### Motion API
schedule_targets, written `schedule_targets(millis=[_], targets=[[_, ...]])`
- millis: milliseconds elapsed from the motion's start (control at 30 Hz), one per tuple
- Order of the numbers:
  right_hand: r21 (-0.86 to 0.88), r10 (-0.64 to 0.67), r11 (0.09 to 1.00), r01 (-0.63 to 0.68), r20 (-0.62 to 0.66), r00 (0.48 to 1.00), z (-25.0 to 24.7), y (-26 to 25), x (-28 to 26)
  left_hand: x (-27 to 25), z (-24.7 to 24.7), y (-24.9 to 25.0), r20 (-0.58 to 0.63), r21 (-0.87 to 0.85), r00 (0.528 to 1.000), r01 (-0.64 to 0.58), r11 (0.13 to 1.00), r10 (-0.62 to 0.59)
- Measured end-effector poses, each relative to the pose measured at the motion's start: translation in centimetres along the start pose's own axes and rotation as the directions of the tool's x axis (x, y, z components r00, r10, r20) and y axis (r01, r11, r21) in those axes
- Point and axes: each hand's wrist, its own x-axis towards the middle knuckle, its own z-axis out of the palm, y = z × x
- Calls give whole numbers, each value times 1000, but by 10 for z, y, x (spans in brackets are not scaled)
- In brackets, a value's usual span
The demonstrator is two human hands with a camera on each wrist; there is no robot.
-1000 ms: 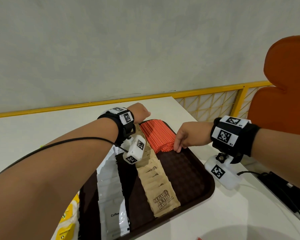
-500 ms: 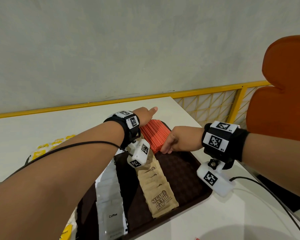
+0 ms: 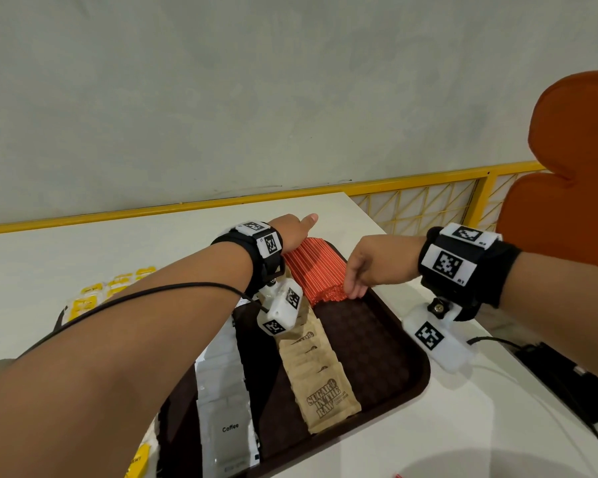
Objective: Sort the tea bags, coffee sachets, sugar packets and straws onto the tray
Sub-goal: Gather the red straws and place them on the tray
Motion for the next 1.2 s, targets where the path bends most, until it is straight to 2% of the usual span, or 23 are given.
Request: schedule_targets(millis=[100,300,467,700,800,933,1200], targets=[[-59,30,998,-28,31,999,5,3,-1,1,-1,0,2,-15,1000,1,1000,-1],[-101,57,993,-57,-5,998,8,1,3,1,0,1,-8,-10,1000,-6,1000,6],[-211,53,976,-55,-14,998,11,-5,2,2,1,-1,-13,-4,1000,-9,1000,9],[-271,44,961,-47,-17,999,11,-8,1,2,0,-1,0,11,1000,-7,1000,7],[-228,34,973,-38,-20,999,10,-6,3,1,0,-1,1,8,1000,-5,1000,5],[-67,-43,997,44,7,999,16,-6,5,1,0,-1,-2,5,1000,-11,1000,11],[-93,-77,993,75,-23,997,22,-9,10,0,1,-2,-10,-6,1000,-14,1000,14]])
